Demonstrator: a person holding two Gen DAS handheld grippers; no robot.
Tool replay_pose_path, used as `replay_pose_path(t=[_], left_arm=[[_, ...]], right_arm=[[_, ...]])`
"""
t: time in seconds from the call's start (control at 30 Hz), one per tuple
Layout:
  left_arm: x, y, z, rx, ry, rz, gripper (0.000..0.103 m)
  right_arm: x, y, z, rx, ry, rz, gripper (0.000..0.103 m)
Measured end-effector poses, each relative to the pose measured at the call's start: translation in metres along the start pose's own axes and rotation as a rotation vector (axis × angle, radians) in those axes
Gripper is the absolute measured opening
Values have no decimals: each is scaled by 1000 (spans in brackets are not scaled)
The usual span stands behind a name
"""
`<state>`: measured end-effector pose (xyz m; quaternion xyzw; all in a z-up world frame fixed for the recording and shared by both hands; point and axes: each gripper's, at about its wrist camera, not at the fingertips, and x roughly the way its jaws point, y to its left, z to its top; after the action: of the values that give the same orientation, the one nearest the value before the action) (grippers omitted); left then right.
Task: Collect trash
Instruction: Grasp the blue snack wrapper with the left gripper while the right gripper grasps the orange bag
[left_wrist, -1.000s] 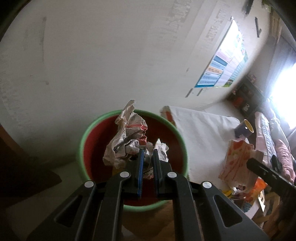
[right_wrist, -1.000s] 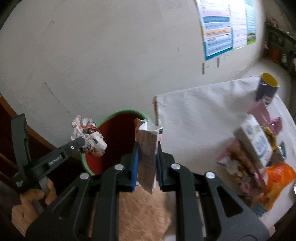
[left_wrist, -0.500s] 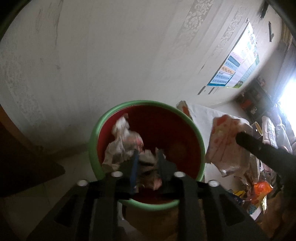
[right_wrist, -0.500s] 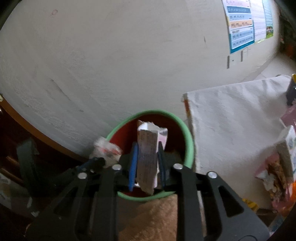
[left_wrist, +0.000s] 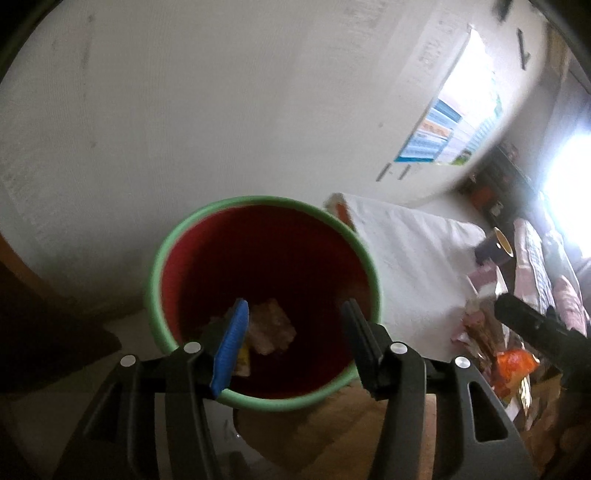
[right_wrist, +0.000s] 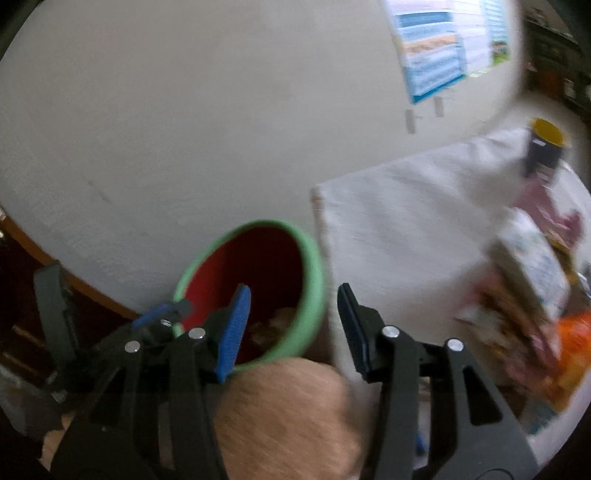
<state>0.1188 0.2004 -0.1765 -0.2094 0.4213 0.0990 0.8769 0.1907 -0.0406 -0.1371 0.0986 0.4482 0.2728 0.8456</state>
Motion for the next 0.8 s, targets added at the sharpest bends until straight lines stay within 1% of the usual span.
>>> replay_pose_path(t=[0.07,0.17,0.23,0.33,0.37,0.4,0.47,0.53,0.6,0.63,0.7,0.77,0.8], left_arm=[[0,-12,-1,29,7,-14,52],[1,-32,-5,75,21,-39,53],[1,-45,-8,104,30,-54,53],[3,-70,-15,158,60,-94,55],[4,-77,-18,173,71,-107,57],[4,-84,-21,185,83,-120,57],[9,-106,-28,226,126,-156,58],[13,-128,-37,285,161,-186,58],[17,-155,-50,388,206,-206,60],[18,-163,-54,423,220,-211,62],[21,-185,-66,514,239,-208,63],[25,-198,-75,563,257,-203,63],[30,-203,-79,580,274,-200,63]], right_arm=[[-18,-24,-6,29,-24,-56,48],[-51,-65,-19,75,-76,-173,48],[-77,-98,-31,123,-126,-278,48],[-100,-141,-50,213,-169,-390,48],[-105,-159,-58,274,-168,-402,48],[-108,-175,-65,335,-164,-394,48],[-109,-197,-76,403,-156,-388,48],[-103,-211,-83,433,-136,-395,48],[-95,-221,-92,475,-122,-372,51],[-90,-223,-95,487,-118,-359,53],[-84,-227,-99,488,-108,-350,53],[-78,-230,-100,484,-96,-330,56],[-74,-231,-99,484,-90,-324,56]])
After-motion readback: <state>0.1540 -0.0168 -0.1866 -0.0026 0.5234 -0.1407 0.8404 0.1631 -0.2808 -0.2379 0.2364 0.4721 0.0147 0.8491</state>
